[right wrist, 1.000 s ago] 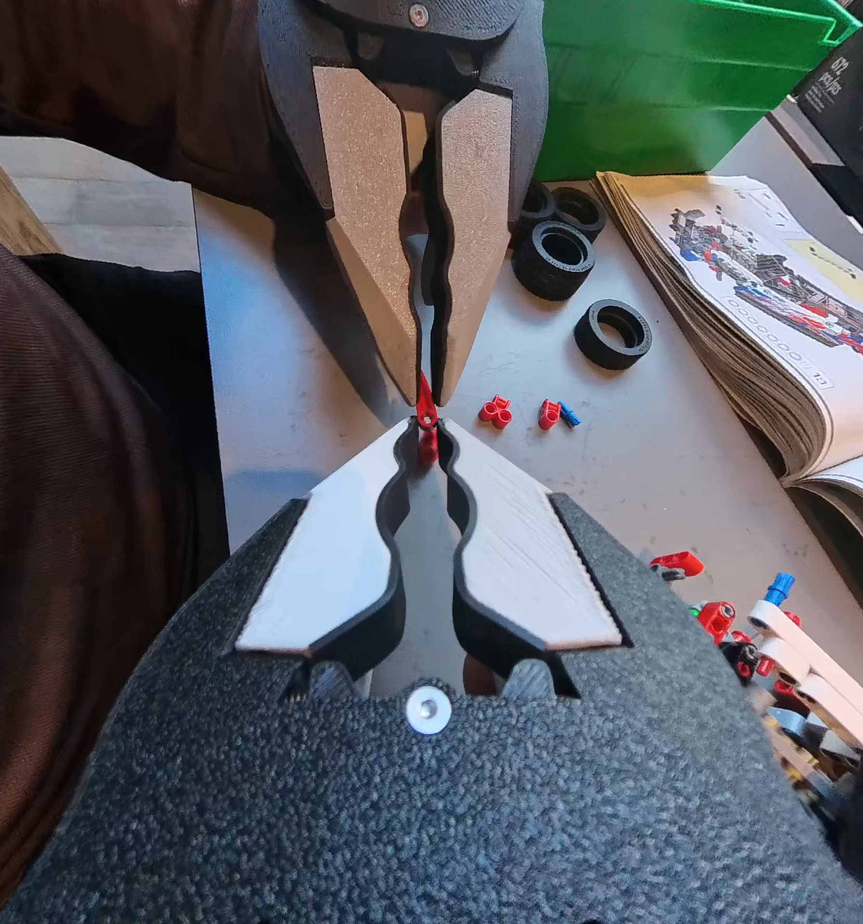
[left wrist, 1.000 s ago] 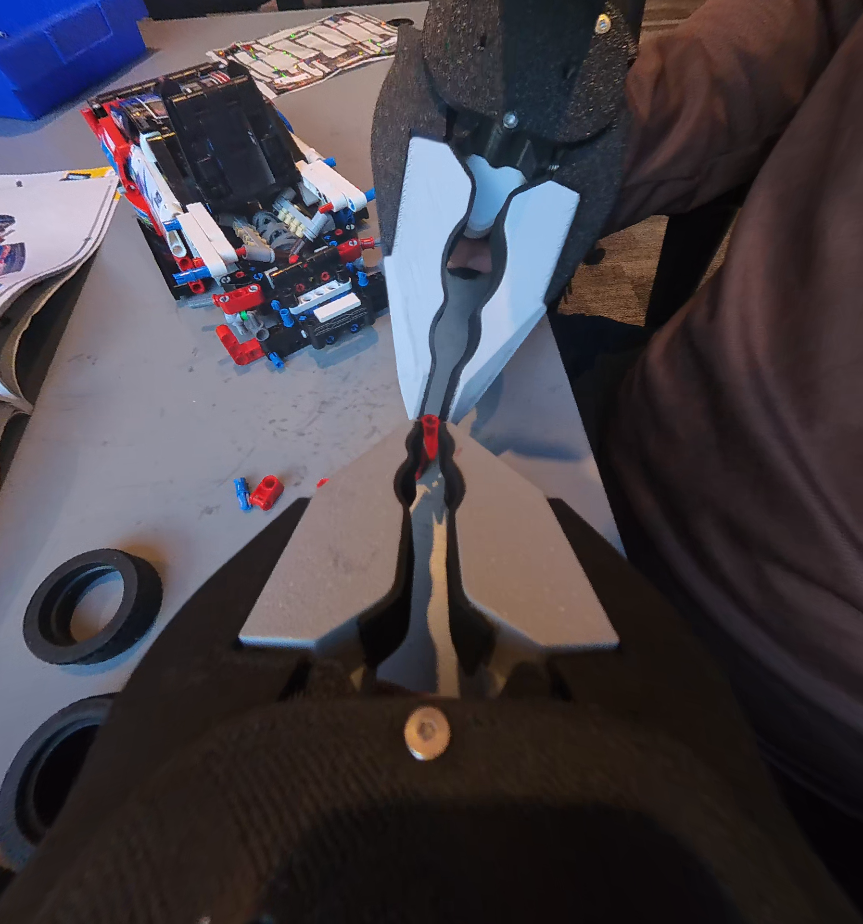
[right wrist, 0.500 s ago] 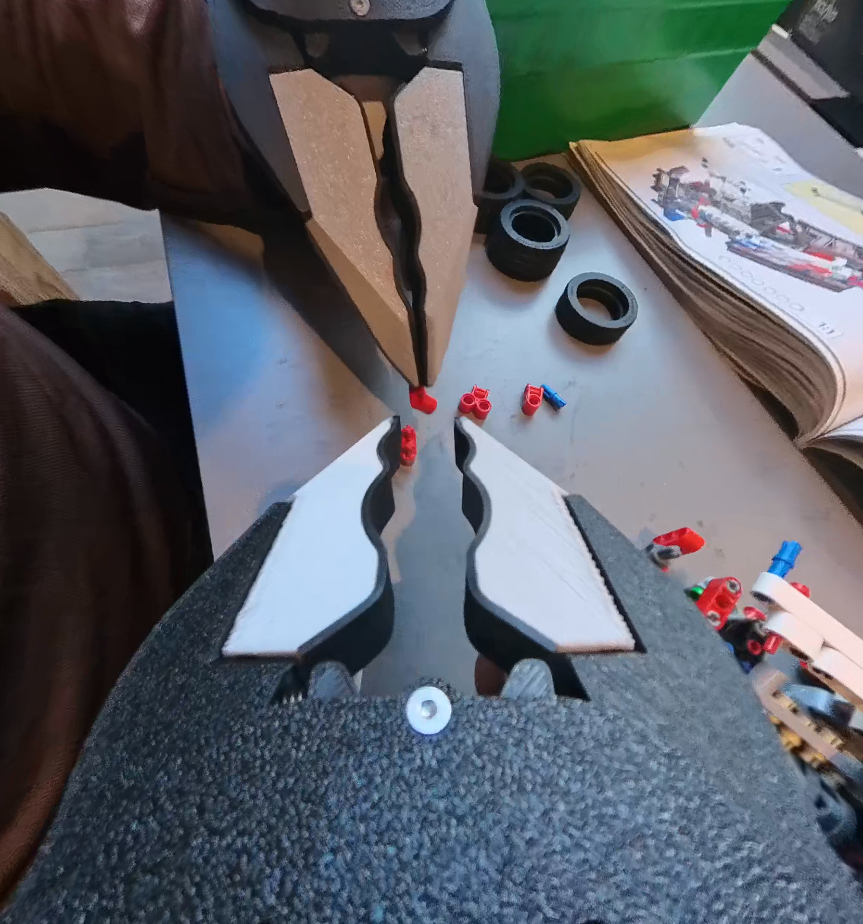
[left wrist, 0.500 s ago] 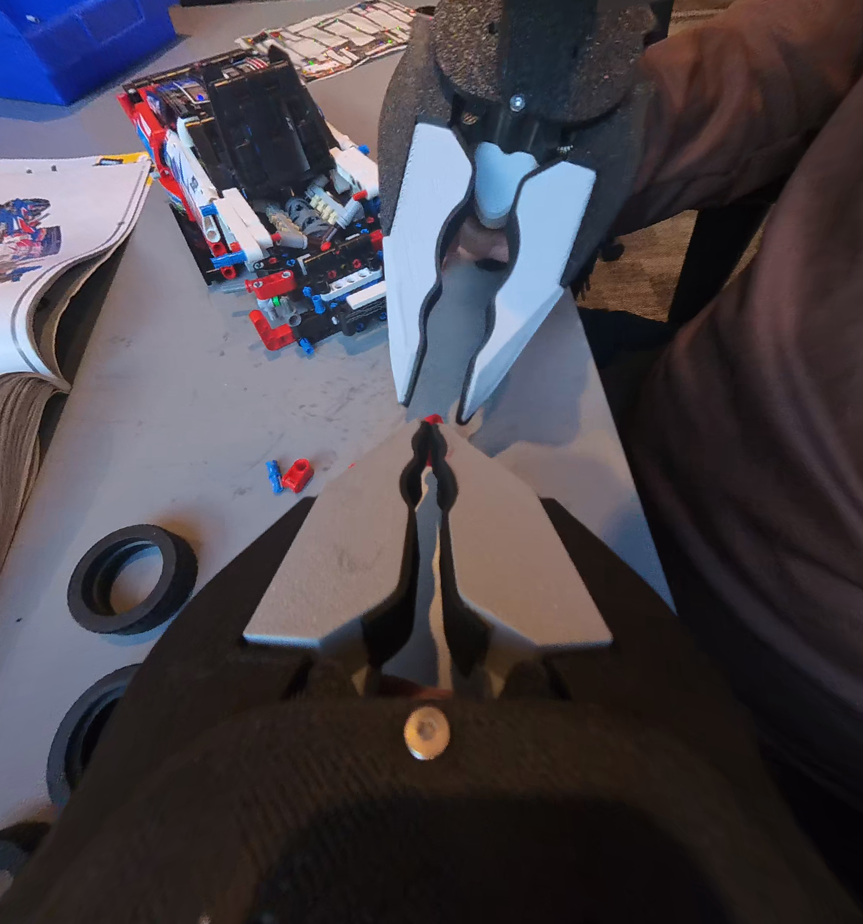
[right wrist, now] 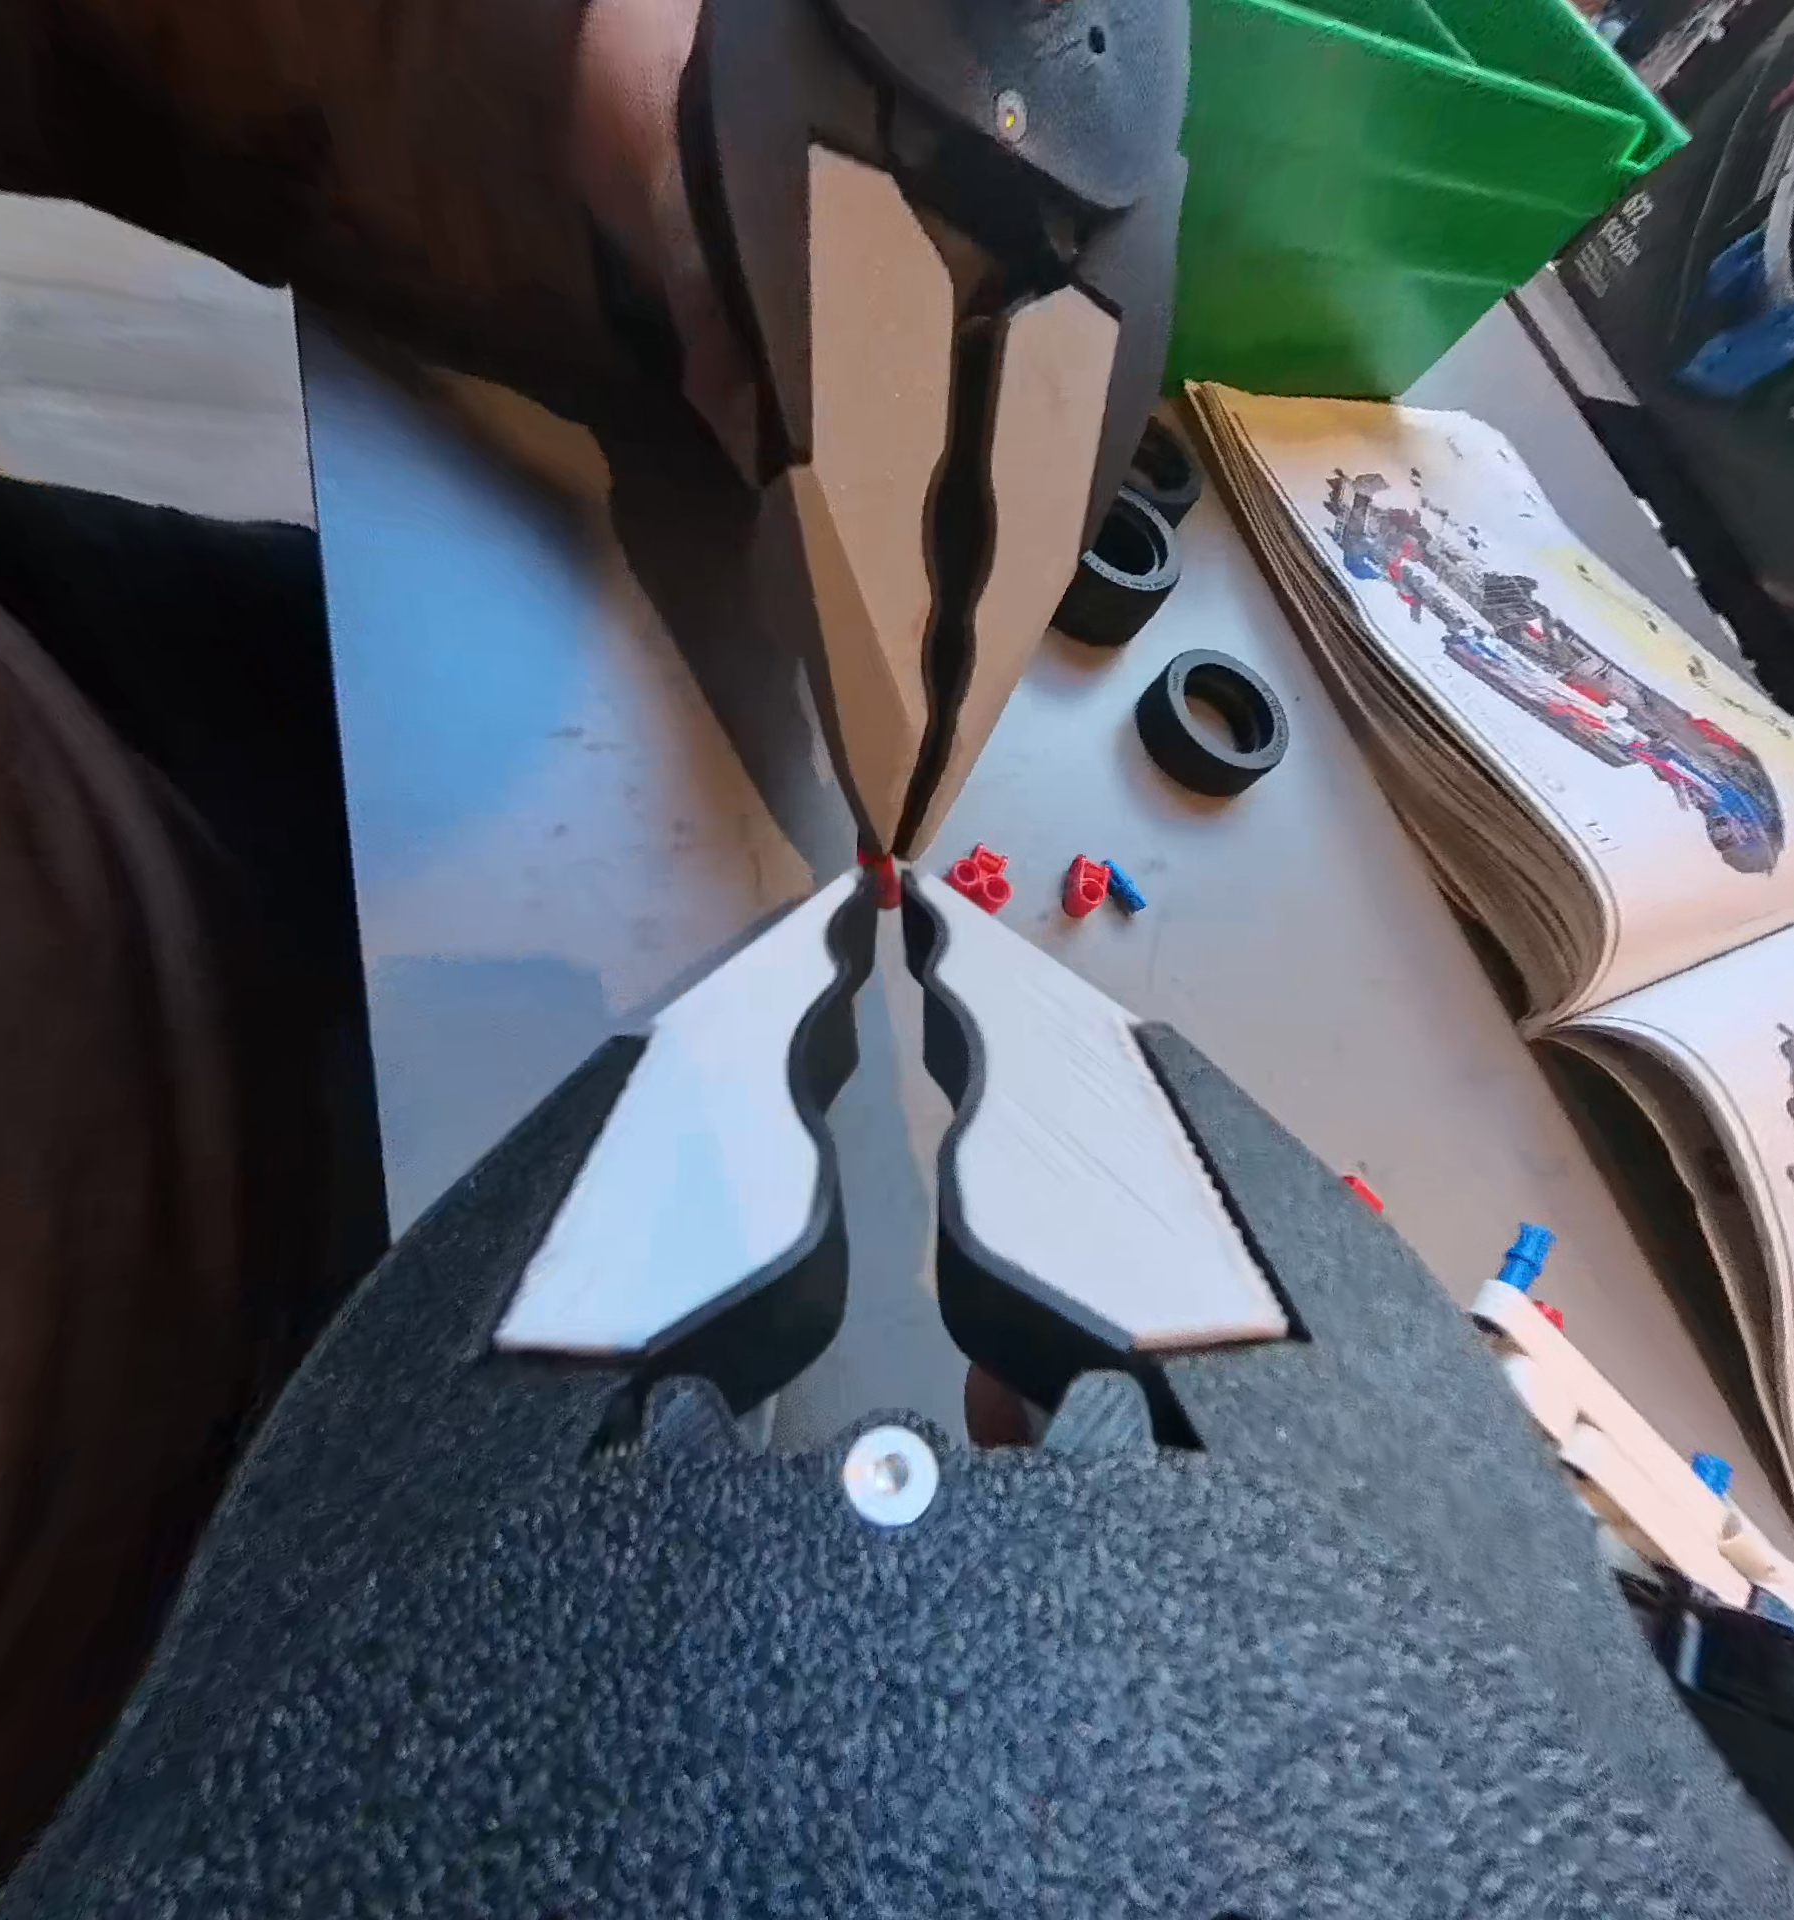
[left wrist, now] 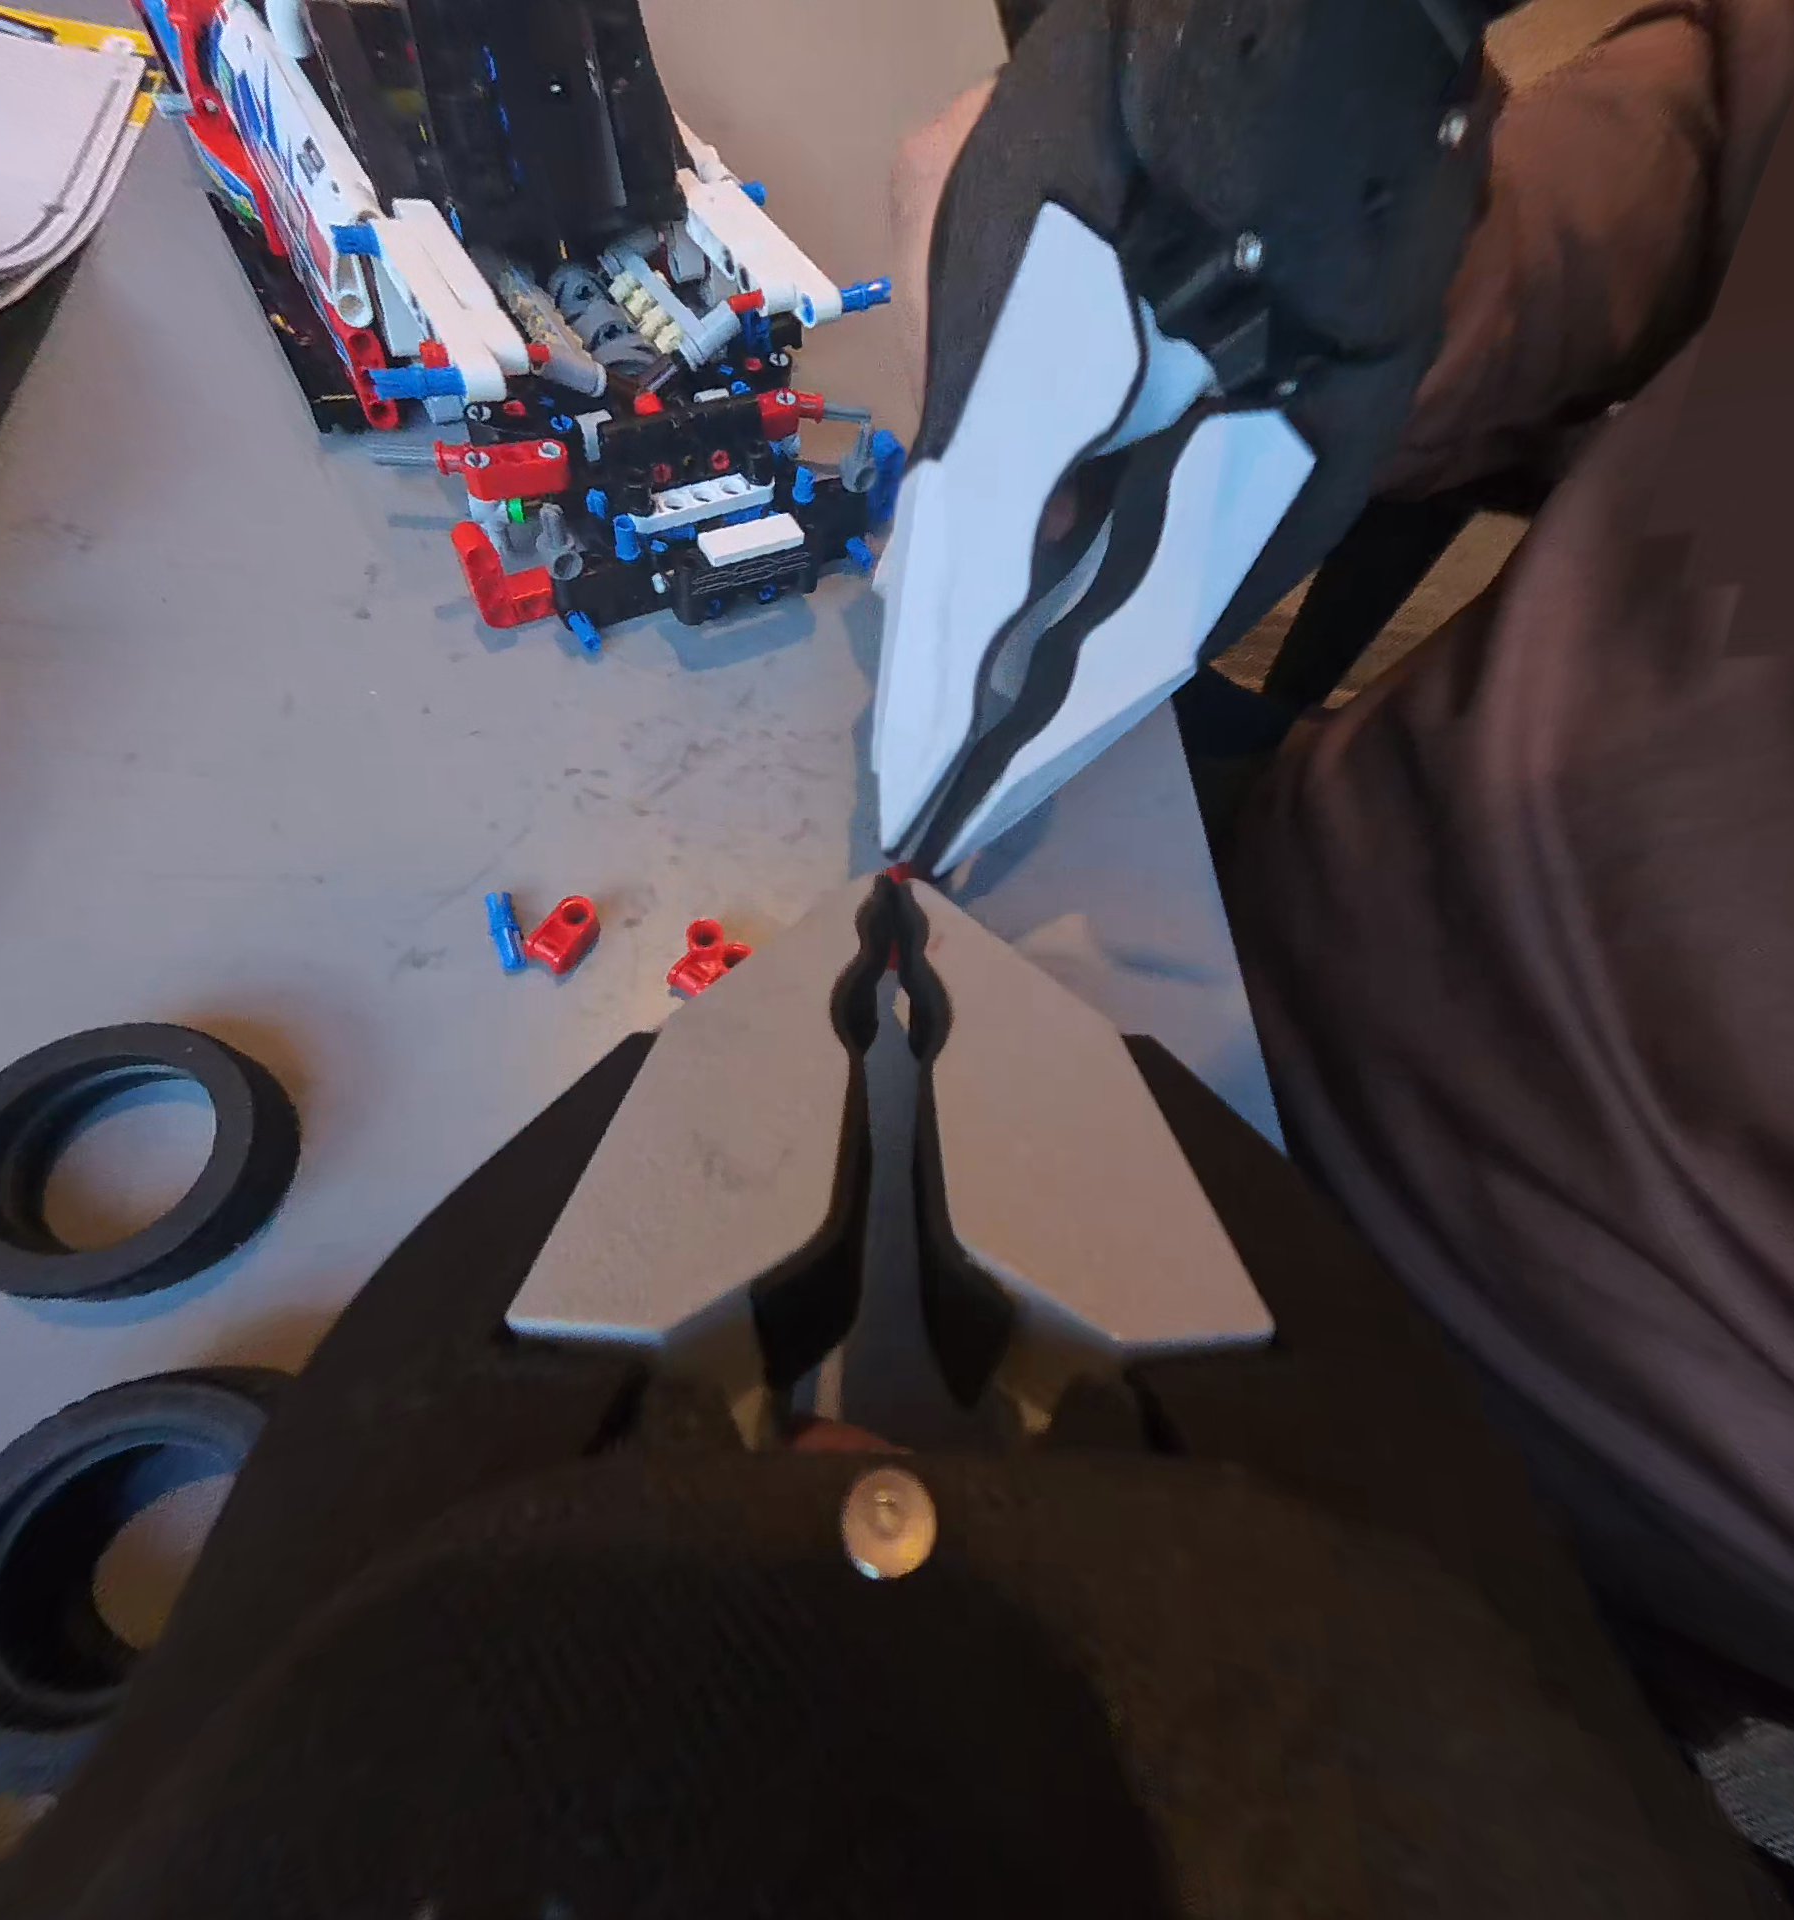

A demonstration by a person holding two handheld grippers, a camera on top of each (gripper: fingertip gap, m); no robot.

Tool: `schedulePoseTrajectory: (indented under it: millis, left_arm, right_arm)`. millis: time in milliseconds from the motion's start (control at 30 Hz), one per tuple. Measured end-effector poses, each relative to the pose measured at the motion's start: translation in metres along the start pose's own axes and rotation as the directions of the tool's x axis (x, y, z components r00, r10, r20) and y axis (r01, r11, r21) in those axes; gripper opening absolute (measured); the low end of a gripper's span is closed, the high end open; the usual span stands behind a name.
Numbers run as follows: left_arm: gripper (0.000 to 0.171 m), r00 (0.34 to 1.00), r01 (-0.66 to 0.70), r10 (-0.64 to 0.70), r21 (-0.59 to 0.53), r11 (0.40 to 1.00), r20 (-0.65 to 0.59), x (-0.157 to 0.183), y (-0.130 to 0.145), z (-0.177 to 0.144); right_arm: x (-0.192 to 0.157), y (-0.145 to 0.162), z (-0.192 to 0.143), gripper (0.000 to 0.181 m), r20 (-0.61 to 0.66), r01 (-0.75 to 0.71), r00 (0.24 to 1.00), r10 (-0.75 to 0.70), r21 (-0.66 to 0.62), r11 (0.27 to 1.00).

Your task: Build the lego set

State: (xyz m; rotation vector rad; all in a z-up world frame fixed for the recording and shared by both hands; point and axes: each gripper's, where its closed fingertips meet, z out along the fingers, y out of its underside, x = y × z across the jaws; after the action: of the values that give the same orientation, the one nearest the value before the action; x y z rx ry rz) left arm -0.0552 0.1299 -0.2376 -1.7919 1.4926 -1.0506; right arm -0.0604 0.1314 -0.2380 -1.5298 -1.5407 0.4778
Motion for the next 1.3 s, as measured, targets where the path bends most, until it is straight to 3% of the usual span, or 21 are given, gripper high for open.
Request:
schedulePoseTrajectory:
  millis: [233,533,733,900,1000,1100,1167,1300]
  left_arm:
    - [0.0,0.998,0.056,-0.055,0.021,0.998,-0.038,0.005,-0.001,-0.002]
    - [0.0,0.997,0.054,-0.05,-0.061,0.997,0.064,-0.001,0.014,-0.02]
    - [0.017,0.989,0.015,0.015,-0.205,0.979,0.144,0.0,0.032,-0.023]
    - [0.013,0.98,-0.026,0.09,-0.336,0.941,0.177,-0.005,0.047,-0.017]
    - [0.001,0.977,-0.055,0.121,-0.335,0.941,0.178,-0.004,0.045,-0.013]
    - [0.0,0.967,-0.099,0.168,-0.328,0.94,0.191,-0.003,0.044,-0.011]
    - [0.0,0.919,-0.217,0.306,-0.327,0.92,0.251,-0.004,0.04,-0.012]
    - [0.0,0.693,-0.495,0.61,-0.361,0.79,0.385,0.009,0.016,-0.019]
  right_arm:
    - [-0.004,0.001,0.0,0.005,-0.004,0.032,0.999,-0.032,-0.011,0.999]
    - [0.005,0.008,-0.005,0.008,-0.024,-0.044,0.999,0.043,-0.01,0.999]
    - [0.005,0.005,-0.008,0.008,-0.011,-0.077,0.997,0.078,0.016,0.997]
    - [0.0,0.002,-0.01,0.008,0.007,-0.08,0.997,0.08,0.028,0.996]
    - [-0.006,0.002,-0.01,0.008,0.028,-0.075,0.997,0.074,0.026,0.997]
    - [-0.013,0.0,-0.009,0.008,0.044,-0.065,0.997,0.064,0.017,0.998]
    - [-0.016,-0.001,-0.008,0.009,0.043,-0.064,0.997,0.064,0.011,0.998]
    - [-0.018,-0.007,-0.009,0.012,0.063,-0.112,0.992,0.109,0.034,0.993]
